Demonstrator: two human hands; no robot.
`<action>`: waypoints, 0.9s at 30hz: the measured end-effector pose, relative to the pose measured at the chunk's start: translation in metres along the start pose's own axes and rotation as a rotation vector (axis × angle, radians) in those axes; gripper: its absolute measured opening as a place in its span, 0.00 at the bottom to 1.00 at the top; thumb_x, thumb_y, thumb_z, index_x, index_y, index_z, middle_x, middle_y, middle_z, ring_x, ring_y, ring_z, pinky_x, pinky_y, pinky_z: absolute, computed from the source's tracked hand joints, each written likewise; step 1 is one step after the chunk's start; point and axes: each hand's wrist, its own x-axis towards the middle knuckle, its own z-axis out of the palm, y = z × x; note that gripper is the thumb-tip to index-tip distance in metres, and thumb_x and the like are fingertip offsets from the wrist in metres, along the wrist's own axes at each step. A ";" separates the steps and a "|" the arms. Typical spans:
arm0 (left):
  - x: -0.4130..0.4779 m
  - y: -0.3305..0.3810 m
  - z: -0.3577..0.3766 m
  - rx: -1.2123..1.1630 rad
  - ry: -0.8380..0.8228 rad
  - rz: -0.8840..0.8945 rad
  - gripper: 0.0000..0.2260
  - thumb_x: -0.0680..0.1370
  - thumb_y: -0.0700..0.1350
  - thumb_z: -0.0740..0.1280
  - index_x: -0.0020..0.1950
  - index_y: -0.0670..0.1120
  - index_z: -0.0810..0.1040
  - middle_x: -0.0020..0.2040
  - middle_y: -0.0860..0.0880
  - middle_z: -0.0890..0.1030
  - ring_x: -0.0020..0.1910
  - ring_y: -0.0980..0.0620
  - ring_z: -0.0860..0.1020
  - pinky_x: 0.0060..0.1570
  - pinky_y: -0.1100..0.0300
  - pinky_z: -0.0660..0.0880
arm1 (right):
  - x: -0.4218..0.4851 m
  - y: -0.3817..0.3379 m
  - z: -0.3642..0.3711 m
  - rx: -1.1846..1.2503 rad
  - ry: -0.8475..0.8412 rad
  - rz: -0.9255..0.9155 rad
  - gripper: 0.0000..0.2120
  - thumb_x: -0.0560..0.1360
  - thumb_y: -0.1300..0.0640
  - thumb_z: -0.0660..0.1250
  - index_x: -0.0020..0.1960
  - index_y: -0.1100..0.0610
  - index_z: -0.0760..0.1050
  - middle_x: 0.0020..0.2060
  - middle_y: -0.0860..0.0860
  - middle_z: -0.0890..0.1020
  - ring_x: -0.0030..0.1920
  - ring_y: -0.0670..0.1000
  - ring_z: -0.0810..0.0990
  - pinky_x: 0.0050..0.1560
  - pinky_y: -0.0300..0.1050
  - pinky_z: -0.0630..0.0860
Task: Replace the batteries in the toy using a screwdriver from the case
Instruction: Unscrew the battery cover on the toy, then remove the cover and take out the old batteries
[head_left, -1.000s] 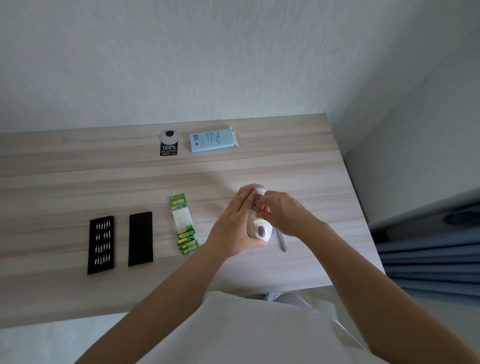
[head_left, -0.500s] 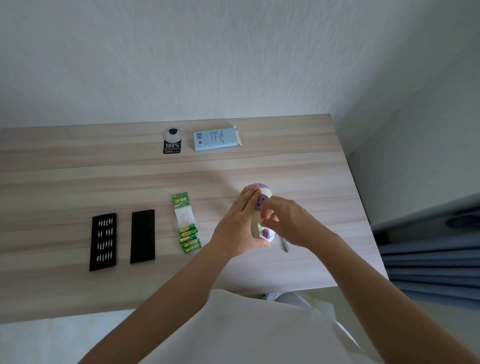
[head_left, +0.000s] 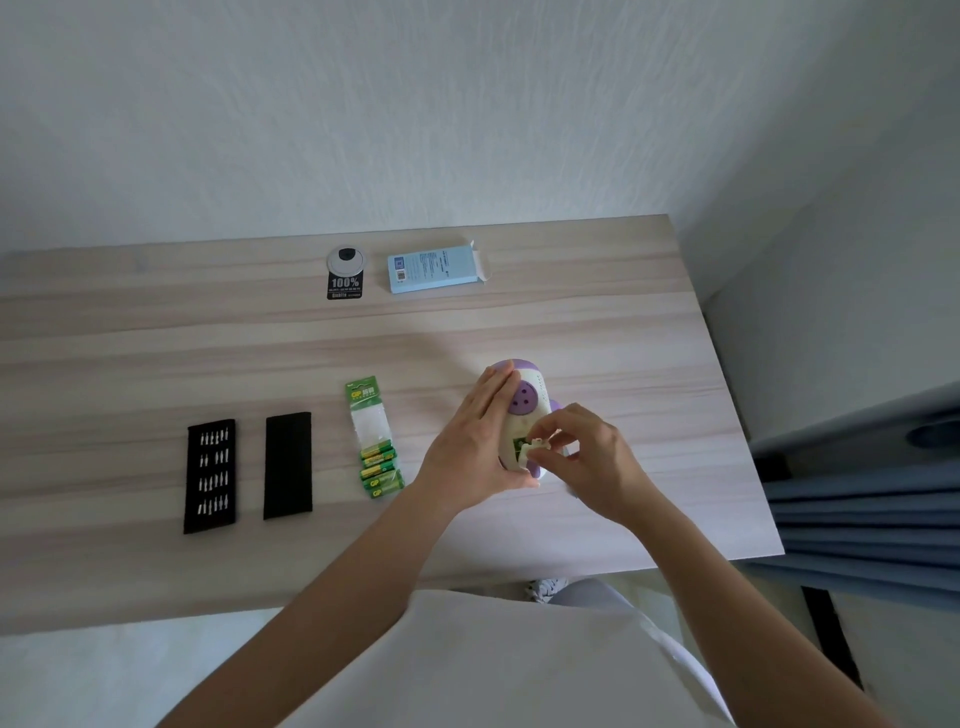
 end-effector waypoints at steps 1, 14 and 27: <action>0.000 0.000 0.001 0.005 0.002 0.006 0.54 0.61 0.59 0.80 0.79 0.41 0.59 0.80 0.46 0.57 0.80 0.48 0.56 0.74 0.52 0.64 | -0.001 0.001 -0.001 0.016 -0.022 -0.002 0.07 0.74 0.61 0.74 0.45 0.50 0.78 0.44 0.46 0.79 0.44 0.46 0.81 0.38 0.30 0.72; -0.007 0.006 -0.002 -0.138 -0.135 -0.281 0.58 0.62 0.55 0.82 0.81 0.59 0.46 0.81 0.59 0.42 0.79 0.58 0.46 0.77 0.52 0.58 | 0.036 0.066 -0.064 0.723 0.203 0.432 0.04 0.79 0.65 0.68 0.53 0.62 0.75 0.45 0.58 0.83 0.45 0.56 0.85 0.52 0.51 0.83; -0.009 0.020 0.012 -0.372 0.031 -0.630 0.43 0.69 0.61 0.75 0.78 0.60 0.56 0.70 0.53 0.67 0.65 0.56 0.72 0.66 0.51 0.73 | 0.096 0.136 -0.074 0.103 0.018 0.505 0.06 0.75 0.62 0.73 0.51 0.62 0.82 0.36 0.53 0.84 0.34 0.52 0.82 0.38 0.47 0.82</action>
